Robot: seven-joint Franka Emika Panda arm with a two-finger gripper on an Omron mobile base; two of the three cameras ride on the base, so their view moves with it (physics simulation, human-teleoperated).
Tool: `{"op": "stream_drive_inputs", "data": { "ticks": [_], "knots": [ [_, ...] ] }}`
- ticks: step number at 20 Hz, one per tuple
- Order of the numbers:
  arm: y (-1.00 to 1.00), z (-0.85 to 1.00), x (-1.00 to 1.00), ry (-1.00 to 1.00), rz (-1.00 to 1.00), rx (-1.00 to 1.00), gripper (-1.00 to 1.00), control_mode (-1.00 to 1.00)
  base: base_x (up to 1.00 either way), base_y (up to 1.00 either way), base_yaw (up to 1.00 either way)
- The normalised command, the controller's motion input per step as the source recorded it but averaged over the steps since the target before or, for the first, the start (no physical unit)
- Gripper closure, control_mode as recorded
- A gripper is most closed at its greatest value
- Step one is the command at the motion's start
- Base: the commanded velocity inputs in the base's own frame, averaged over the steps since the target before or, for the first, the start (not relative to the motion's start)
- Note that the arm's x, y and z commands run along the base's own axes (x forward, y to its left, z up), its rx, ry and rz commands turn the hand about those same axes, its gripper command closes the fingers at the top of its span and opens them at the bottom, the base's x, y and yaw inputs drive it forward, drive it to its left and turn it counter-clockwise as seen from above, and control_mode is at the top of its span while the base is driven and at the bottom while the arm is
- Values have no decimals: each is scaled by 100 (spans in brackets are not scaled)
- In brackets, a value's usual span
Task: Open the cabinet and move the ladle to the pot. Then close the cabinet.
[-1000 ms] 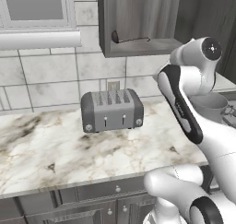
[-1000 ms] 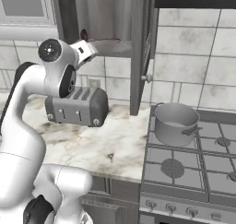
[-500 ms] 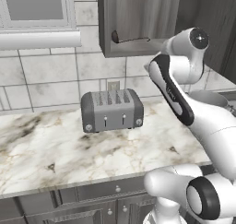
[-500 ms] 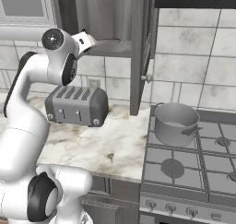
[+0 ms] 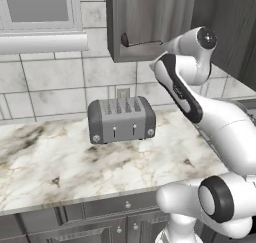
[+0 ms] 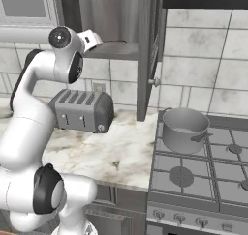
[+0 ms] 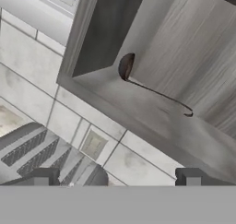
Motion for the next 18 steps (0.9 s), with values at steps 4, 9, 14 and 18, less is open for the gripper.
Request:
{"op": "stream_drive_inputs", "data": {
  "ticks": [4,9,14,18],
  "knots": [
    [14,7,20,-10,1,3,-100,-100,0,0,0],
    [10,12,30,-8,1,7,-100,-100,0,0,0],
    [8,1,39,-4,2,9,-100,-100,0,0,0],
    [13,0,42,0,2,9,-100,-100,0,0,0]
  ]
}}
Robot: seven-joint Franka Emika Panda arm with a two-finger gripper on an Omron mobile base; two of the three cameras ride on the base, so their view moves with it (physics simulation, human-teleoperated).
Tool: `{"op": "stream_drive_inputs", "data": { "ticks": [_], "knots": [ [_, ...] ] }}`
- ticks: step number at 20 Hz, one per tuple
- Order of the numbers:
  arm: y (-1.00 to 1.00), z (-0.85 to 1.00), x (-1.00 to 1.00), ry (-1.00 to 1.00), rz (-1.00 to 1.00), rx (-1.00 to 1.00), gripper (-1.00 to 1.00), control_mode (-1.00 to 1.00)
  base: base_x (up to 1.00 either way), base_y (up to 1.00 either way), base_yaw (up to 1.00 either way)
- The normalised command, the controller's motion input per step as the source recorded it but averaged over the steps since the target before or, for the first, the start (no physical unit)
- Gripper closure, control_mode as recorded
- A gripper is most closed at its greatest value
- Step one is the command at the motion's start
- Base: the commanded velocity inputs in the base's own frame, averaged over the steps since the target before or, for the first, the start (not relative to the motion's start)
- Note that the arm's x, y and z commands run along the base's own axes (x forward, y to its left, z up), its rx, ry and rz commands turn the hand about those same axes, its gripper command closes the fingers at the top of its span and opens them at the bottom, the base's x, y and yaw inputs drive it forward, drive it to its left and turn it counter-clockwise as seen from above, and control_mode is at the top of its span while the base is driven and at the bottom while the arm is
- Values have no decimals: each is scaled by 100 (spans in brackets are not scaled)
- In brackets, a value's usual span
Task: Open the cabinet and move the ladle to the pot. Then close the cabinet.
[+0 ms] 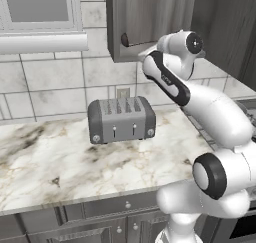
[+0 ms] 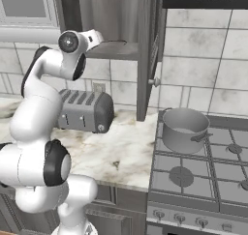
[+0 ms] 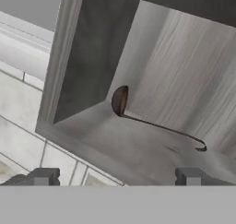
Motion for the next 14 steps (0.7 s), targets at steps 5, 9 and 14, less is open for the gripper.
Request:
{"op": "stream_drive_inputs", "data": {
  "ticks": [5,9,14],
  "knots": [
    [8,0,50,0,4,10,-100,-100,0,0,0],
    [6,0,49,0,8,10,-100,-100,0,0,0],
    [0,0,38,0,12,5,-100,-100,0,0,0]
  ]
}}
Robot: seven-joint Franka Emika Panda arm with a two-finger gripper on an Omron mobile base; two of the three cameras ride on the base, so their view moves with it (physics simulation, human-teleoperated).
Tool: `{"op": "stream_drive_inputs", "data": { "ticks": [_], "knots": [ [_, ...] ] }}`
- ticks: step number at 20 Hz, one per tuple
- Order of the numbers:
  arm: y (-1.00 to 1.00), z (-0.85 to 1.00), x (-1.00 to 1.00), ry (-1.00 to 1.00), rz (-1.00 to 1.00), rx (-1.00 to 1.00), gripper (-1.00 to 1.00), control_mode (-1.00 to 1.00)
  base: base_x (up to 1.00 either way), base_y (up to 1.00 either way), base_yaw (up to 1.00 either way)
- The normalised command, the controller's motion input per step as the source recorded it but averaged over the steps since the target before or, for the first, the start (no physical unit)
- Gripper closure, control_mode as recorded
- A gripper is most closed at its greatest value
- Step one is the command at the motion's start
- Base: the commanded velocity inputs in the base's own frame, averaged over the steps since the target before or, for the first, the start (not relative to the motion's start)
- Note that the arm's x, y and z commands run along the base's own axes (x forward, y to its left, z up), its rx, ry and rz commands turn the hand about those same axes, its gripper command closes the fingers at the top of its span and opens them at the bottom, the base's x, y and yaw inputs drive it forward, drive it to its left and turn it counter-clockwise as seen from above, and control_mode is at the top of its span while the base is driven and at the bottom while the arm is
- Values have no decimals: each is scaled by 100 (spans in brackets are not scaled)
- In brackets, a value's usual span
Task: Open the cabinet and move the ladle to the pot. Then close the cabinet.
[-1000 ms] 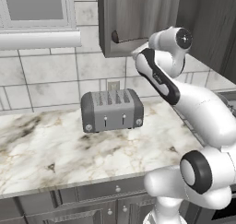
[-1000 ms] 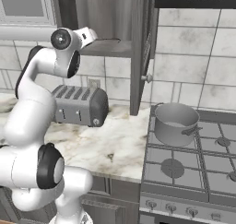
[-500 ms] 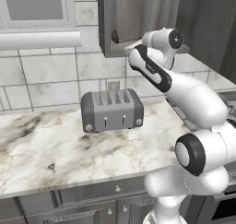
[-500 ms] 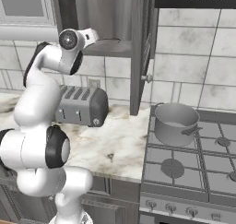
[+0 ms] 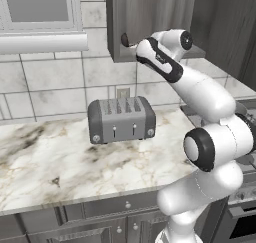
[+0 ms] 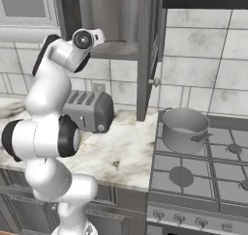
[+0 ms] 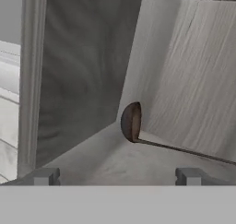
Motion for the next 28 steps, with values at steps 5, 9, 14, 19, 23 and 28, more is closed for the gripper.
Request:
{"op": "stream_drive_inputs", "data": {
  "ticks": [5,9,14,19,23,28],
  "knots": [
    [0,-1,33,0,13,0,-100,-100,0,0,0],
    [0,-8,5,2,10,0,-100,-100,0,0,0],
    [0,-1,12,0,10,0,-100,-100,0,0,0],
    [0,0,24,0,7,0,-100,-100,0,0,0],
    [0,0,24,0,5,-1,-100,-100,0,0,0],
    [5,0,29,0,2,-2,-100,-100,0,0,0]
  ]
}}
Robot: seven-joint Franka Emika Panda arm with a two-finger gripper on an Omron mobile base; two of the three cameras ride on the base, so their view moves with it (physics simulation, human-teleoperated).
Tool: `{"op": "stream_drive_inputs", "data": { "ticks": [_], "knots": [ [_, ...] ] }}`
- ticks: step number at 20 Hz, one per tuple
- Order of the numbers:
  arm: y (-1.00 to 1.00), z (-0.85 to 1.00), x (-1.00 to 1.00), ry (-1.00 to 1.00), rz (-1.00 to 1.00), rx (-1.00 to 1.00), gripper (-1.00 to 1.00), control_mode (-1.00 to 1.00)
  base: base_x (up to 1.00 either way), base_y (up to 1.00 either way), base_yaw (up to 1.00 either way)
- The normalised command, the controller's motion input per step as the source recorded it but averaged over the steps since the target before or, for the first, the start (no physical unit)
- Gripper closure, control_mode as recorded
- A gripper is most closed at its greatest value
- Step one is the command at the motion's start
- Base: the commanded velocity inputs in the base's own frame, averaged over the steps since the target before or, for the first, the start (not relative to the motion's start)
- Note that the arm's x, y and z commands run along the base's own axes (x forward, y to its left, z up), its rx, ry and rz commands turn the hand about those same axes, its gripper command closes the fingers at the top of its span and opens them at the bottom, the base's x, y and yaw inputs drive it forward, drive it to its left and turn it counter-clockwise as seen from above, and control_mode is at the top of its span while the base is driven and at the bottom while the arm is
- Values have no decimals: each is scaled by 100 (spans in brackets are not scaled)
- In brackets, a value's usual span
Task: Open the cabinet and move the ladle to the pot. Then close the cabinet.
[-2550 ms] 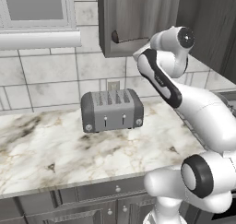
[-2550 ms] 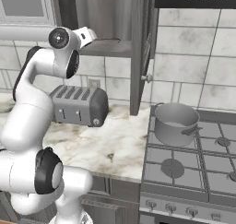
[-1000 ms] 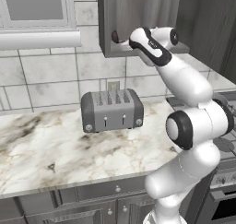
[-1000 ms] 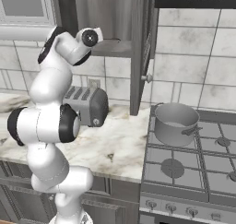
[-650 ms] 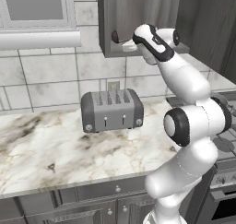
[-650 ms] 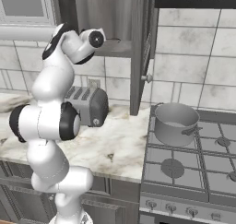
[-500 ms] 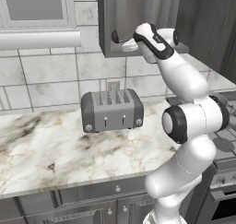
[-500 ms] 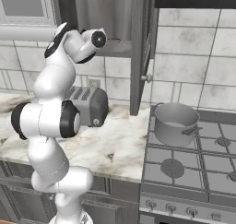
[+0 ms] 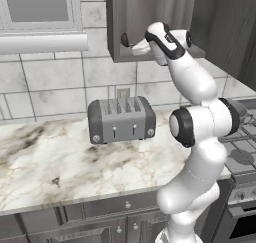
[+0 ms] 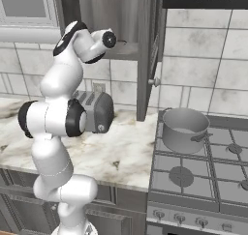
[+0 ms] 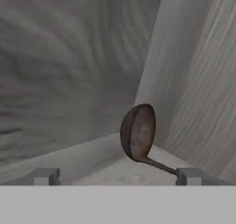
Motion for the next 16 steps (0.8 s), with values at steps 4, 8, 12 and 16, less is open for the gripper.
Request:
{"op": "stream_drive_inputs", "data": {
  "ticks": [4,8,12,16],
  "knots": [
    [25,-5,32,-4,0,-8,-100,-100,0,0,0],
    [29,-6,32,-4,0,-6,-100,-100,0,0,0],
    [19,-5,34,-3,0,-4,-100,-100,0,0,0],
    [2,-2,33,-5,2,-4,-100,-100,0,0,0]
  ]
}}
